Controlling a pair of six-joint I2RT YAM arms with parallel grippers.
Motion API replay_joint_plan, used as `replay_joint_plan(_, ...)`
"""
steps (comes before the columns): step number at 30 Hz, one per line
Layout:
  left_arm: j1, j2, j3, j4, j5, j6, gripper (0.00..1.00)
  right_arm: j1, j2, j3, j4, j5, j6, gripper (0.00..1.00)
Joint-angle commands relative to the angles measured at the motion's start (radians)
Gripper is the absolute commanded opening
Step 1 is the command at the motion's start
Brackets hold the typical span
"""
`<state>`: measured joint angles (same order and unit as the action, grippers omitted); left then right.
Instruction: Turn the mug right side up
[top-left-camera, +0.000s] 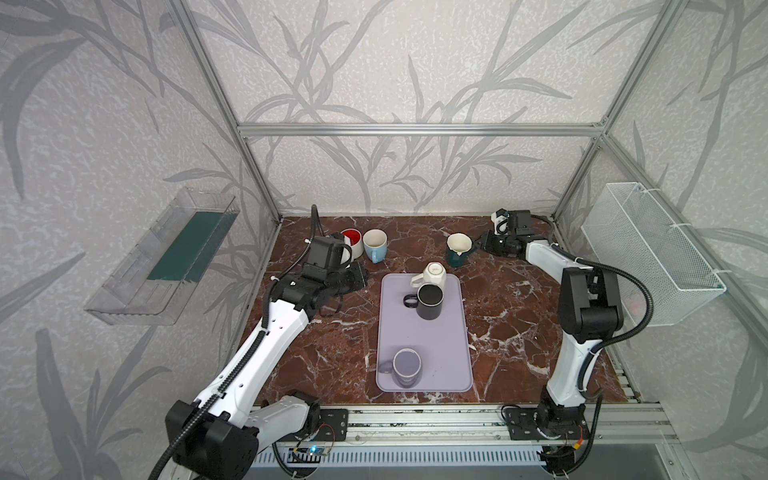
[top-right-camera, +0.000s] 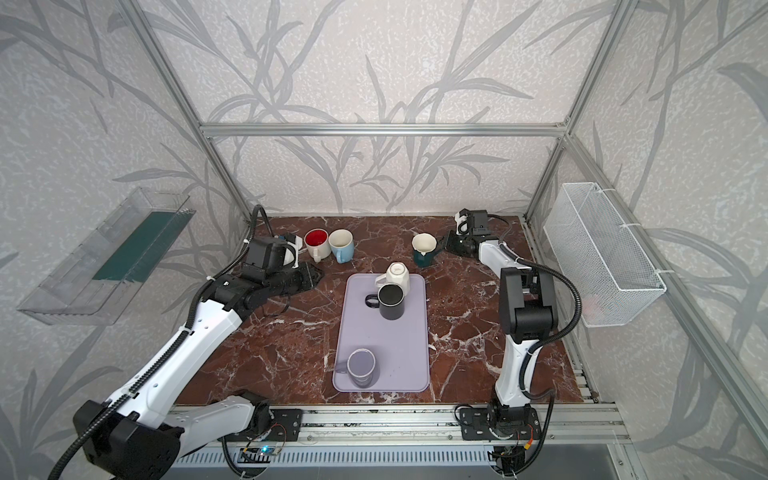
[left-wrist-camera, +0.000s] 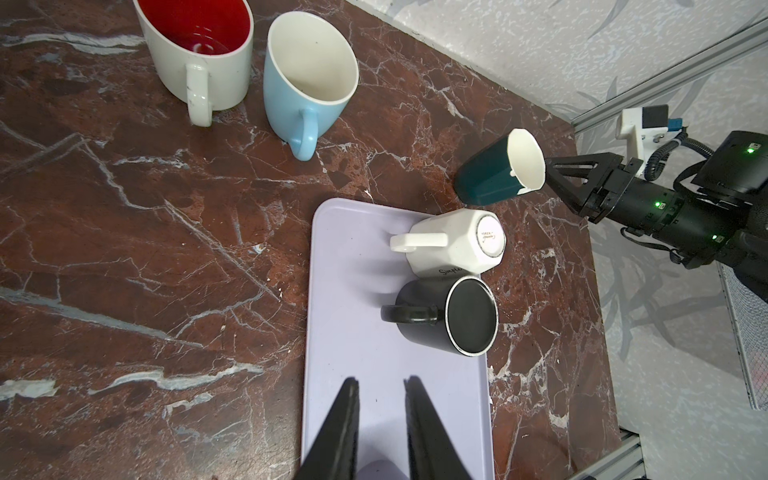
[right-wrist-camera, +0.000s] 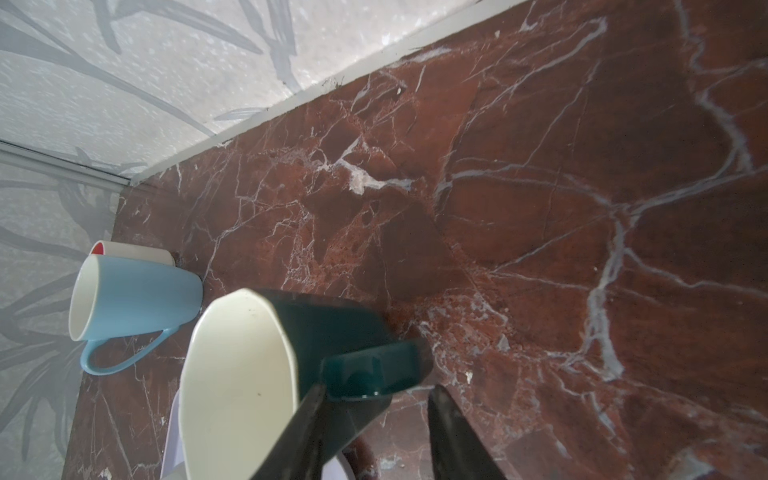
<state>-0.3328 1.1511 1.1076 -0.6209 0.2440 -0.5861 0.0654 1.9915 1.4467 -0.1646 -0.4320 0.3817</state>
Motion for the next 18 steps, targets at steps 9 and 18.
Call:
replay_joint_plan(9, -0.005, -0.022, 0.005, -0.023, -0.018, 0.009, 0.24, -0.013, 0.095, 0.136, -0.081, -0.050, -0.039, 0.41)
replay_joint_plan(18, -0.005, -0.011, 0.008, -0.024, -0.016, 0.010, 0.24, -0.021, 0.172, 0.270, -0.209, -0.031, -0.088, 0.39)
